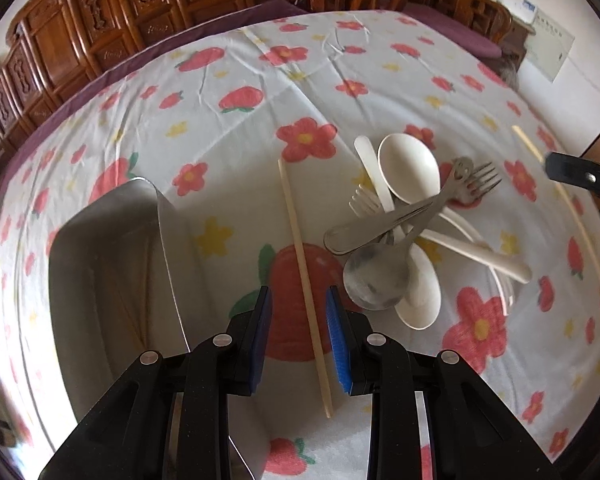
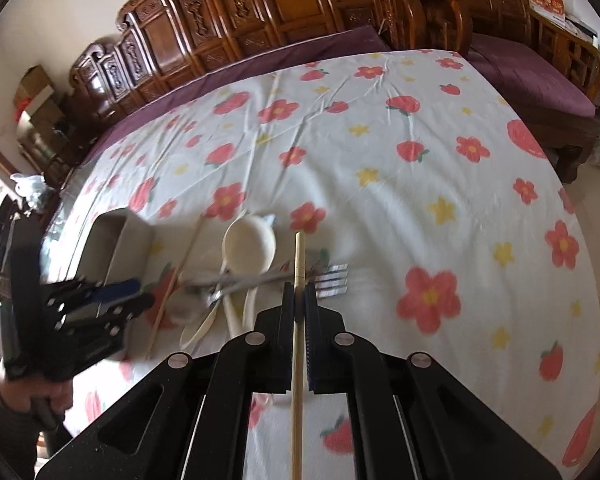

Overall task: Organize utensils
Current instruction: 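Close the left gripper on another chopstick while the right gripper holds its chopstick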

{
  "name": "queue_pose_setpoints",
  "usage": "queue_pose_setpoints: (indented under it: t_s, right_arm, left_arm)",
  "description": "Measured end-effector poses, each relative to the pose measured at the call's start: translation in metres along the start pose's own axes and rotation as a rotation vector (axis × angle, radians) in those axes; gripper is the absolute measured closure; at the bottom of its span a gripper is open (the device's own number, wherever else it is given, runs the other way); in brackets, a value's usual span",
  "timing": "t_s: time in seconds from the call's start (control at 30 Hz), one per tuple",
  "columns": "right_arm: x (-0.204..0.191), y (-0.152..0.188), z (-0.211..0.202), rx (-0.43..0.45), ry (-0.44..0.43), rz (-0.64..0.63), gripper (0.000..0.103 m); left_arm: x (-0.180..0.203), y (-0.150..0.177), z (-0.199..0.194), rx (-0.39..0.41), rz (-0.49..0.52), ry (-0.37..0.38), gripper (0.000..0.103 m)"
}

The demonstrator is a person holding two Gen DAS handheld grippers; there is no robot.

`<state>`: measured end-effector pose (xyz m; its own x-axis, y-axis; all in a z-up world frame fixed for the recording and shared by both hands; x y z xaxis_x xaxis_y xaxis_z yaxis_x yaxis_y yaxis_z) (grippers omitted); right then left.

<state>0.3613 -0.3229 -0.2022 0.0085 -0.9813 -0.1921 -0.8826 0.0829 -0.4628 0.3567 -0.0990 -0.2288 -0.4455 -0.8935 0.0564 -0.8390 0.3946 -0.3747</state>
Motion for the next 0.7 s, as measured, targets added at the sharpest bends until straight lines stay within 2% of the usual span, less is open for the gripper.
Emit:
queue_pose_setpoints:
  t_s: [0.27, 0.47, 0.7]
  right_arm:
    - [0.001, 0.017, -0.012, 0.008, -0.028, -0.016, 0.097]
    - [0.004, 0.022, -0.015, 0.011, -0.044, -0.017, 0.097]
    - [0.003, 0.026, -0.022, 0.024, -0.044, -0.015, 0.097]
  left_arm:
    - [0.002, -0.002, 0.011, -0.048, -0.004, -0.036, 0.077]
    - [-0.001, -0.002, 0.023, -0.081, -0.029, -0.025, 0.077]
    - [0.002, -0.003, 0.028, -0.082, -0.016, -0.065, 0.077]
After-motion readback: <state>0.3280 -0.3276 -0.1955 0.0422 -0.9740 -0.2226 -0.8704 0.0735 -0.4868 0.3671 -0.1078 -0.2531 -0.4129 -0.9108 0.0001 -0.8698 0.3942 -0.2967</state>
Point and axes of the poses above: each gripper's, at about its wrist camera, not at the fingertips, and z roughly the way its jaws point, x to its right, y to its underside, the point moved 1 cm from there along z, roughly the way its jaws point, and after that the axes turned 7 degrees about y, right-handed, at the moved point
